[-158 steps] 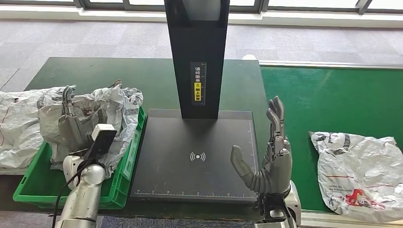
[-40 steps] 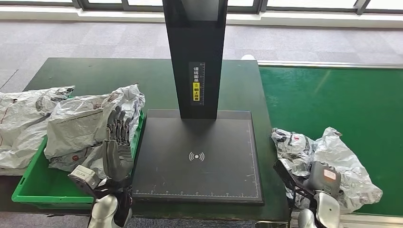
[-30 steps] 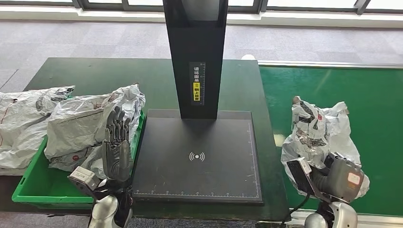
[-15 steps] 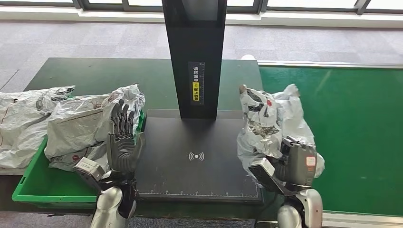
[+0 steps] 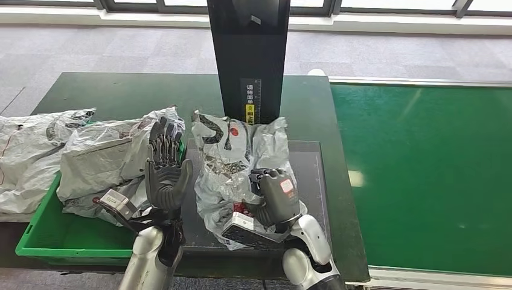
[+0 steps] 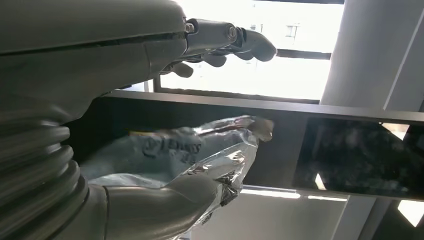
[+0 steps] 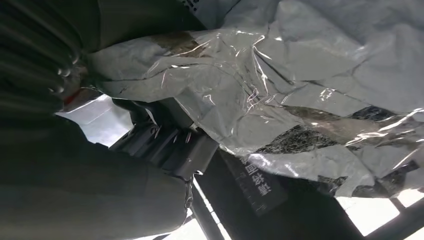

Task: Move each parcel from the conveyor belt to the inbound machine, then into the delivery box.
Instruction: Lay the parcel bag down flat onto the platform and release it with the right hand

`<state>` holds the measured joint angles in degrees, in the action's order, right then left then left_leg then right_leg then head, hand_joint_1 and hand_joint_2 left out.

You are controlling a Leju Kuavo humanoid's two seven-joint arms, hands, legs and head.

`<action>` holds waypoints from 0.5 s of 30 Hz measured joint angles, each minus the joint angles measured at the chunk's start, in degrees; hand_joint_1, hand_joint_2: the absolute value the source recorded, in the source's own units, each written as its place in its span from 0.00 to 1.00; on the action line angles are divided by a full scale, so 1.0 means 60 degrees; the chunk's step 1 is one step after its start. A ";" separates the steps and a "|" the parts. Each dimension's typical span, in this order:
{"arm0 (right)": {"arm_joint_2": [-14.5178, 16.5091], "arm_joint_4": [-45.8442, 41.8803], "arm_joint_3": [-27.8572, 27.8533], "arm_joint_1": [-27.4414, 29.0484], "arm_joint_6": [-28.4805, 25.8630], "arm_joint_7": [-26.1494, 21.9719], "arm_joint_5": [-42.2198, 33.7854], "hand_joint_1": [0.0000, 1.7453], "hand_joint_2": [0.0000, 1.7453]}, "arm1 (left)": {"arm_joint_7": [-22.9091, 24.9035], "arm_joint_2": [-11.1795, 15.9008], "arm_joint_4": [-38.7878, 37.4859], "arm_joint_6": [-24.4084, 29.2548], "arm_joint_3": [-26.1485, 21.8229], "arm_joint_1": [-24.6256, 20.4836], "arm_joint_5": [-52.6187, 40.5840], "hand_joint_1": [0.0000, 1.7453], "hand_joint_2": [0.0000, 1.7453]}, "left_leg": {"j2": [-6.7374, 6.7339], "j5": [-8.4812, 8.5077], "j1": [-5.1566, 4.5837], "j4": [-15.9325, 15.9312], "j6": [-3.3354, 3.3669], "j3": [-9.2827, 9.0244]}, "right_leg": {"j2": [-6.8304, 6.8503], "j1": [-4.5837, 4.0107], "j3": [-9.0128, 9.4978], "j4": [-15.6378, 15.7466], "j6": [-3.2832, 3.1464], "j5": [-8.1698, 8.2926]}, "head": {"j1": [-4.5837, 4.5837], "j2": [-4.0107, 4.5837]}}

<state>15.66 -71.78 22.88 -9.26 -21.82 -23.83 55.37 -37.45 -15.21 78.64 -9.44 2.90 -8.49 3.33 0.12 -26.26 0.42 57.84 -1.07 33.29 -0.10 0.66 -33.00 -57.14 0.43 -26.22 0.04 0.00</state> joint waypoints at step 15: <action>0.0235 0.3260 0.0291 -0.1048 0.0081 0.1537 0.0393 0.00 0.75 | 0.0219 0.0006 0.0335 0.0179 -0.0065 0.0068 0.0473 0.00 0.25 | 0.0020 0.0003 -0.0001 0.0001 0.0002 0.0007 | 0.0022 0.0001 0.0000 0.0003 0.0000 0.0000 | 0.0000 0.0000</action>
<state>17.07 -52.22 24.63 -15.56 -21.33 -14.61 57.72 -36.14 -15.17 80.65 -8.36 2.51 -8.09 6.16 0.24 -26.25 0.42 57.85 -1.06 33.33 0.03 0.67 -33.00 -57.13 0.43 -26.22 0.04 0.00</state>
